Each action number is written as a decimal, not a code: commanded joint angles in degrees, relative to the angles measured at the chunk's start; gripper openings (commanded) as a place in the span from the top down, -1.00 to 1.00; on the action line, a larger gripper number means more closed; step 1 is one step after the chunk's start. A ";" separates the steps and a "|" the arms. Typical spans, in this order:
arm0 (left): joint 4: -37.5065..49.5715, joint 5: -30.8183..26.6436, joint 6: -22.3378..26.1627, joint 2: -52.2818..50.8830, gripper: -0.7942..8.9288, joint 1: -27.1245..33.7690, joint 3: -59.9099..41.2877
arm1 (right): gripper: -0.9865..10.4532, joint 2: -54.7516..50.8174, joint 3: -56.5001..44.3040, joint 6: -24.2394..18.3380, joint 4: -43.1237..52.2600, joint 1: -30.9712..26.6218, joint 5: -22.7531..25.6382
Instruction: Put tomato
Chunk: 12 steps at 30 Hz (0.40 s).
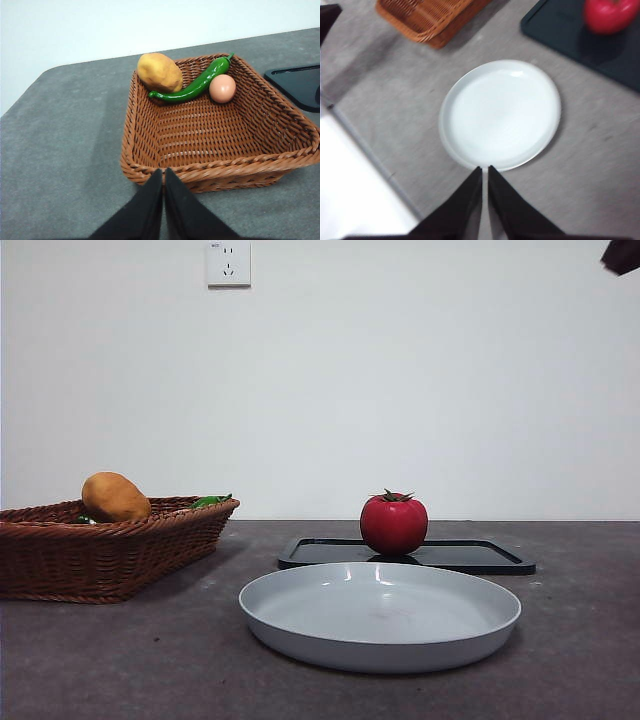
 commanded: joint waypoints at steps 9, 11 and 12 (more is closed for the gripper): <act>-0.48 -0.07 -0.17 -0.07 0.82 0.04 -1.18 | 0.81 -15.39 -11.85 -2.58 21.42 -14.53 0.31; -0.48 -0.07 -0.17 -0.07 0.82 0.04 -1.18 | 0.81 -19.26 -17.25 -2.40 27.08 -16.50 0.42; -0.48 -0.07 -0.17 -0.09 0.82 0.04 -1.18 | 0.81 -20.74 -19.41 -2.29 29.22 -17.09 0.74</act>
